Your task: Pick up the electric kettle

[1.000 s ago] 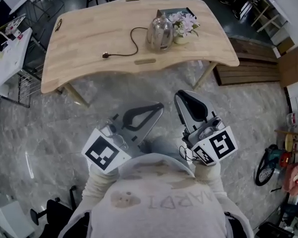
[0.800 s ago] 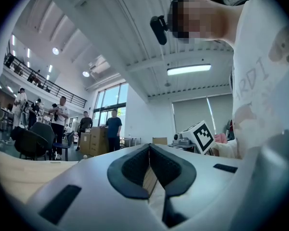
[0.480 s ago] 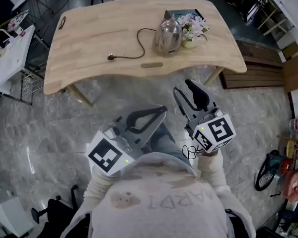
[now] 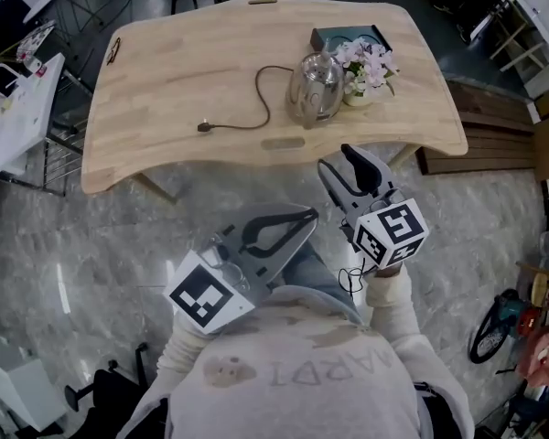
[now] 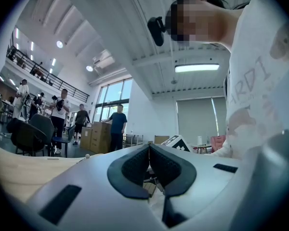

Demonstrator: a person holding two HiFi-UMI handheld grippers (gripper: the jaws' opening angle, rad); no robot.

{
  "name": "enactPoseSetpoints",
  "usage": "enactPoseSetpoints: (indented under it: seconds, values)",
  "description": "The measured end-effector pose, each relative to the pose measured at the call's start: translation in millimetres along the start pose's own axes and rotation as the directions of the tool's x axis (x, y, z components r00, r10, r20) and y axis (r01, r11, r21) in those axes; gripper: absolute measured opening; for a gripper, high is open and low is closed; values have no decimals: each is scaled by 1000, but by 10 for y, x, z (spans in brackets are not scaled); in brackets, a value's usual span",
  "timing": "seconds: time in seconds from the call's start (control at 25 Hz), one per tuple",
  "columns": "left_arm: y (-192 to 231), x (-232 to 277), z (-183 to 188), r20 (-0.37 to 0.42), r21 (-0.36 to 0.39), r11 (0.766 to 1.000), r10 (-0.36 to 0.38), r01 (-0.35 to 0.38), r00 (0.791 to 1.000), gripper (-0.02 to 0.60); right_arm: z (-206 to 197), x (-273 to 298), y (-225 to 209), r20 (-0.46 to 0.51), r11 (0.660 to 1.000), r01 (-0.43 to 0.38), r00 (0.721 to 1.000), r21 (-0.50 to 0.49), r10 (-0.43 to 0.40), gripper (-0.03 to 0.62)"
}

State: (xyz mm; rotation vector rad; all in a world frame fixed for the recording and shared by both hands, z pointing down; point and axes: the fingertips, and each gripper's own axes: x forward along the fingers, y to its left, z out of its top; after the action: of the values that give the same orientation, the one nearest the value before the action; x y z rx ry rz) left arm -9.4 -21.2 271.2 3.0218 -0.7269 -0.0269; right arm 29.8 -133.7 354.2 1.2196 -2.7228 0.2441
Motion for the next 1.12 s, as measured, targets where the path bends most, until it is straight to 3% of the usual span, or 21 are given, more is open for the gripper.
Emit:
enactPoseSetpoints:
  seconds: [0.52,1.12]
  values:
    - [572,400,-101,-51,-26,999,33,-34,998,14,-333,638,-633,-97,994,-31,994,109,42,199]
    - [994,746,-239,-100,-60,996,58,-64,993,14,-677,1069,-955,-186,981,-90,975,169,122,201]
